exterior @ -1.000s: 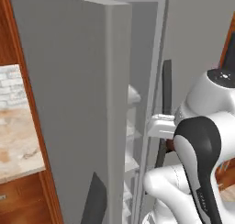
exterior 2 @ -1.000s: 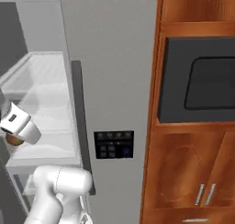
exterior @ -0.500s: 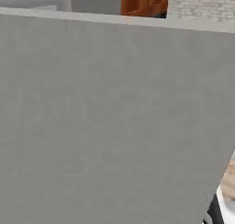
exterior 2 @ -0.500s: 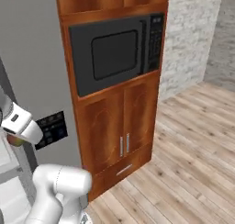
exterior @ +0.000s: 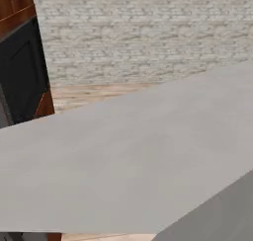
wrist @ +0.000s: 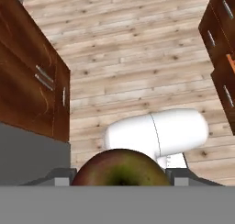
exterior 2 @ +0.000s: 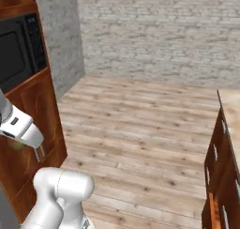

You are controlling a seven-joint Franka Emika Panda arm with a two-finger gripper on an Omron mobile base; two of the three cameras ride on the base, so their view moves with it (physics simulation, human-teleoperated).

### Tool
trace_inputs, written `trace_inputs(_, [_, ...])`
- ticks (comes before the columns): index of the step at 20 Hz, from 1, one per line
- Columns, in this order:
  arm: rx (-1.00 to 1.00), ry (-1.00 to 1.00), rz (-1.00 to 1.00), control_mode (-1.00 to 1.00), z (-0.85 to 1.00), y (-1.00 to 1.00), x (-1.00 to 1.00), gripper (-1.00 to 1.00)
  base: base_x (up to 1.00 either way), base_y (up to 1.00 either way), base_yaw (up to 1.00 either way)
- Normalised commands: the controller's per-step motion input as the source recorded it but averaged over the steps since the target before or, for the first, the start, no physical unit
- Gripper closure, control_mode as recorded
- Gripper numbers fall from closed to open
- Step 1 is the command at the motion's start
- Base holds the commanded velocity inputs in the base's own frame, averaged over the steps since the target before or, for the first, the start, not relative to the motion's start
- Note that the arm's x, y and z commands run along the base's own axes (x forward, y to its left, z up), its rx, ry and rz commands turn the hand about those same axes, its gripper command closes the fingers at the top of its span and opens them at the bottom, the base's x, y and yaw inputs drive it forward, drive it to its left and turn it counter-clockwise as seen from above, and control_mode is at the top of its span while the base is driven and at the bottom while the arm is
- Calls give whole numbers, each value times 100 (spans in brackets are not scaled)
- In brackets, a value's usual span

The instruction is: Place the cold items (banana and apple) from the fridge in one tupperware on the dining counter. Place the warm items (kebab skewer and hot dog) in the stove area in another tupperware.

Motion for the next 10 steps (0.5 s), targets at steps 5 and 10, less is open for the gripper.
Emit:
trace_inputs(5, [0, 0, 0, 100, 0, 0, 0, 100, 74, -25, -81])
trace_inputs(10, [0, 0, 0, 100, 0, 0, 0, 100, 99, 1, -66])
